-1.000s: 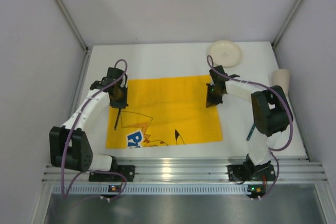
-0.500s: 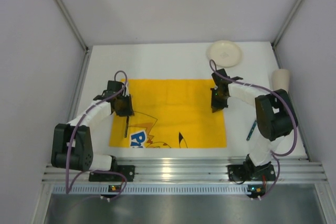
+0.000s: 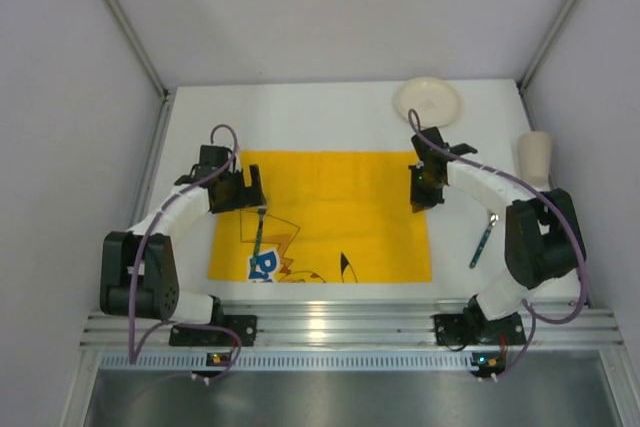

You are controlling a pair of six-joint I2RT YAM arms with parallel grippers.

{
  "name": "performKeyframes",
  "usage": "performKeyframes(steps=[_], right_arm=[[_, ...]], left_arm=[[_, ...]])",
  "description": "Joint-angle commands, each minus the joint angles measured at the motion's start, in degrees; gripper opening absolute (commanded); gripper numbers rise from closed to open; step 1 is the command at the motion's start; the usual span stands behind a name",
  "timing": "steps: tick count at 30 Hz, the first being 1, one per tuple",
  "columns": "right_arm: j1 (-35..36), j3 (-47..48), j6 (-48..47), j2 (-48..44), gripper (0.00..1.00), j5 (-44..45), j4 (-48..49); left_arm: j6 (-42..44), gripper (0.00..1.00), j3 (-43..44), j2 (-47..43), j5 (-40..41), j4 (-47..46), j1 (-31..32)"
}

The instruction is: Set the dinner table for one person

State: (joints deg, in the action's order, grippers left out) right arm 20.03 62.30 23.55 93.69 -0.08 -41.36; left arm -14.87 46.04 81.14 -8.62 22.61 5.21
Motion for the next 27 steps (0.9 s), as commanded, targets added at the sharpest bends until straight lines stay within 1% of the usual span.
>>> performKeyframes(steps=[1, 3, 4, 5, 6, 7, 8, 9, 10, 11, 12, 16, 17, 21, 25, 27], right_arm=[[-0.96, 3.52, -0.09, -6.31, 0.0, 4.98, -4.33], [-2.8, 4.58, 1.49, -9.39, 0.0, 8.58, -7.49], [-4.02, 4.15, 2.11, -11.49, 0.0, 8.43, -8.63], [-7.34, 3.62, 3.94, -12.56, 0.0, 8.17, -8.99], [-9.38, 2.83, 4.74, -13.61, 0.0, 5.73, -9.17], [-14.1, 0.65, 6.66, -15.19, 0.0, 4.05, -8.82], [-16.32, -0.5, 7.64, -15.73, 0.01, 2.55, -8.73], [-18.43, -1.47, 8.26, -15.9, 0.12, 0.36, -8.65], [-19.58, -2.79, 8.61, -15.73, 0.3, 0.43, -8.56], [-23.42, -2.89, 8.88, -15.3, 0.58, -1.05, -9.08], [-24.33, -2.8, 8.88, -14.68, 0.99, -0.11, -9.69], [-28.72, 0.0, 7.74, -12.92, 1.0, 6.48, -13.29], [-31.0, 0.36, 7.48, -12.66, 1.0, 7.62, -13.65], [-37.25, 1.33, 5.98, -9.94, 1.0, 9.47, -15.06], [-39.28, 1.77, 5.02, -6.07, 1.0, 12.38, -16.64], [-39.19, 0.63, 4.66, -5.36, 1.0, 10.38, -15.68]], left_arm=[[1.51, 0.98, 6.06, -3.96, 2.2, 1.8, -0.38], [1.86, 0.99, 7.65, -5.98, 3.17, 3.14, -0.38], [1.95, 0.99, 8.88, -6.61, 3.09, 4.19, -0.38], [2.04, 0.98, 9.15, -7.31, 1.95, 4.37, -0.38], [2.04, 0.99, 9.41, -8.53, 1.33, 4.55, -0.38], [1.69, 0.99, 9.5, -9.16, 0.63, 4.55, -0.38], [1.08, 0.99, 9.42, -9.68, -0.33, 4.55, -0.38], [0.73, 0.99, 9.07, -10.47, -2.6, 4.37, -0.29], [0.29, 0.99, 8.89, -10.74, -3.32, 4.37, -0.29], [-0.15, 0.99, 8.54, -11.0, -4.46, 4.28, -0.2], [-0.33, 0.99, 8.19, -11.44, -5.08, 4.2, 0.06], [-1.3, 0.99, 7.05, -11.62, -6.49, 2.7, 1.11], [-1.73, 0.99, 6.96, -11.36, -7.1, 2.44, 1.29], [-1.56, 0.99, 5.73, -10.92, -9.39, 0.95, 1.29], [-0.86, 0.99, 4.76, -11.45, -10.8, -0.72, 1.29], [-0.6, 0.99, 4.58, -11.36, -11.33, -0.9, 1.2]])
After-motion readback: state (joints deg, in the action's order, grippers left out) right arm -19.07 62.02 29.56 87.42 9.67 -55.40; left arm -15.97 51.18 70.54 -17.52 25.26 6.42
